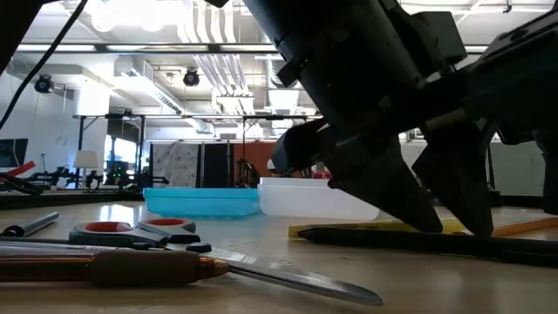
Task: Pick & place school supplies into a supply box
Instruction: Put the orange pencil into the supply box, then put the black scissors into the supply box
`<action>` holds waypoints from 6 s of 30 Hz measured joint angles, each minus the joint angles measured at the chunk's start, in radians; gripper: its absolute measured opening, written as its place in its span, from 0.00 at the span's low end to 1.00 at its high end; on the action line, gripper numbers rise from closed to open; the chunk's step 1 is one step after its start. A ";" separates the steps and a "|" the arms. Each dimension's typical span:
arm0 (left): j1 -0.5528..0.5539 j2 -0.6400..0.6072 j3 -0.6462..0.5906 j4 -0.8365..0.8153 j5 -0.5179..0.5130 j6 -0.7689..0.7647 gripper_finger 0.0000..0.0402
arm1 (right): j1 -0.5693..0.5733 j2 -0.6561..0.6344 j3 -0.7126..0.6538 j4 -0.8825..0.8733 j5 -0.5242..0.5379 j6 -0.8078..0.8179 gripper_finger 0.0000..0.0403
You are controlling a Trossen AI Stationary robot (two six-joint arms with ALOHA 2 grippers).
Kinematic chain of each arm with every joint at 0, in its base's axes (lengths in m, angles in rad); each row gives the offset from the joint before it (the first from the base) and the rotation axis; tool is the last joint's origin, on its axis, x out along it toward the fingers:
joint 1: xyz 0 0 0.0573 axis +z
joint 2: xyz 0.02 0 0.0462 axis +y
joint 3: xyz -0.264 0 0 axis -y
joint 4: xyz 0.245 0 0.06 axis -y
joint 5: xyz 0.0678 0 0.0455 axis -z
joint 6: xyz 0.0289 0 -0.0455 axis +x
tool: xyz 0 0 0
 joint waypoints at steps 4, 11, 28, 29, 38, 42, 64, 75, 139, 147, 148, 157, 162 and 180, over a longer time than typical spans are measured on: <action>0.002 0.000 -0.001 0.003 0.001 0.000 0.31 | 0.000 0.004 -0.002 0.000 -0.018 0.001 0.02; 0.005 0.000 -0.001 0.006 0.003 0.000 0.31 | 0.000 0.004 -0.002 0.000 -0.021 0.004 0.02; 0.049 0.000 -0.002 0.068 0.037 0.019 0.31 | 0.000 0.003 -0.018 0.005 -0.022 -0.001 0.02; 0.049 0.000 -0.004 0.068 0.040 0.024 0.31 | 0.000 0.003 -0.018 0.005 -0.022 -0.001 0.02; 0.052 0.000 -0.008 0.065 0.042 0.049 0.29 | 0.000 0.004 -0.019 0.005 -0.022 -0.011 0.02; 0.061 0.000 -0.008 0.066 0.050 0.050 0.22 | 0.000 0.004 -0.019 0.005 -0.022 -0.014 0.02; 0.067 0.000 0.081 -0.080 0.115 0.047 0.01 | 0.000 -0.047 0.009 -0.006 -0.002 -0.059 0.02; 0.037 -0.046 0.094 -0.185 0.006 -0.086 0.00 | 0.000 -0.160 0.133 -0.132 0.227 -0.173 0.02; -0.007 -0.302 -0.022 -0.413 -0.042 -0.262 0.28 | 0.000 -0.216 0.215 -0.379 0.104 -0.538 0.02; -0.195 -0.302 -0.024 -0.480 -0.010 -0.277 0.28 | -0.002 -0.105 0.215 -0.127 0.030 -0.746 0.02; -0.208 -0.302 -0.024 -0.511 -0.010 -0.308 0.28 | -0.007 -0.081 0.215 -0.100 0.014 -0.734 0.03; -0.254 -0.301 -0.073 -0.990 0.116 -0.866 0.28 | -0.063 0.151 0.241 -0.016 -0.043 -0.533 0.29; -0.225 -0.324 -0.182 -0.858 0.234 -0.854 0.28 | -0.097 0.267 0.309 -0.017 -0.053 -0.472 0.44; -0.168 -0.525 -0.542 -0.371 0.203 0.540 0.28 | -0.103 0.372 0.500 -0.116 -0.049 -0.685 0.52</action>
